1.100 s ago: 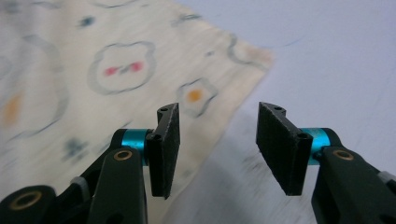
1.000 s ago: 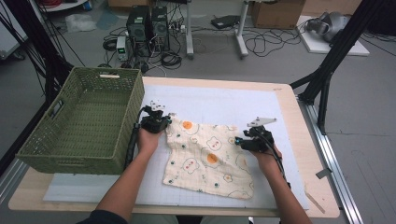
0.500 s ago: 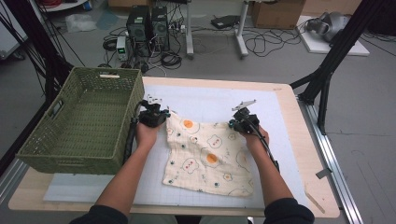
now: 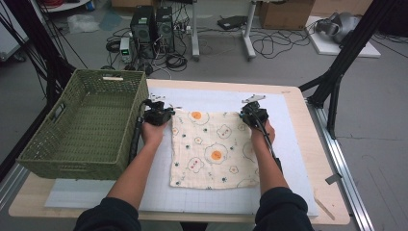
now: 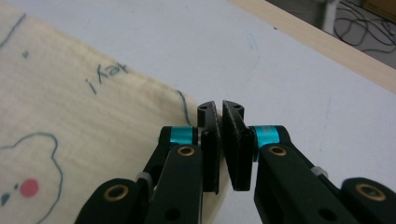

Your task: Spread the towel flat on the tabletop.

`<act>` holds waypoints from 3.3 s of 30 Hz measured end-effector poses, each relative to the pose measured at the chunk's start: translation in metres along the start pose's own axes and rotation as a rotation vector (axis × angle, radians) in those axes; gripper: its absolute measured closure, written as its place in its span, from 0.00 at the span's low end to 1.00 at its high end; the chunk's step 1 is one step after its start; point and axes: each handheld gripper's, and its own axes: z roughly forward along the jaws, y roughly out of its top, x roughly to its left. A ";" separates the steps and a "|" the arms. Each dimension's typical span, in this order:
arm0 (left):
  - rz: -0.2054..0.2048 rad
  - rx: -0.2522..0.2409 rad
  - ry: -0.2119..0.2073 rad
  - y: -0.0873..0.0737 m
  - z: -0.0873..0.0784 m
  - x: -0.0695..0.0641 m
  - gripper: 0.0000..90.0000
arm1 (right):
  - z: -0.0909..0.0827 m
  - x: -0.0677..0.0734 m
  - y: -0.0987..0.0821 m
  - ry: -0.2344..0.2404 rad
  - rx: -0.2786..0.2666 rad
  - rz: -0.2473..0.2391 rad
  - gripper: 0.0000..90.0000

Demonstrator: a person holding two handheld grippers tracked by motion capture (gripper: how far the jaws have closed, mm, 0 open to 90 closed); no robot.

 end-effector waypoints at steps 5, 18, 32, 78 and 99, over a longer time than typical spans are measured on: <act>0.013 0.039 -0.044 -0.001 -0.005 0.003 0.54 | 0.005 -0.005 -0.005 -0.034 0.041 0.048 0.71; 0.085 0.172 -0.110 -0.008 -0.004 -0.017 0.64 | -0.037 -0.013 -0.025 0.132 -0.054 0.062 0.67; 0.110 0.121 -0.014 -0.012 -0.007 -0.008 0.92 | -0.038 0.000 -0.057 0.226 0.032 0.062 0.64; 0.180 0.060 -0.187 -0.062 -0.088 -0.032 0.50 | -0.101 0.016 -0.099 0.305 -0.030 0.062 0.52; 0.104 -0.105 -0.239 -0.049 -0.106 -0.031 0.27 | -0.118 0.003 -0.091 0.196 -0.146 0.069 0.22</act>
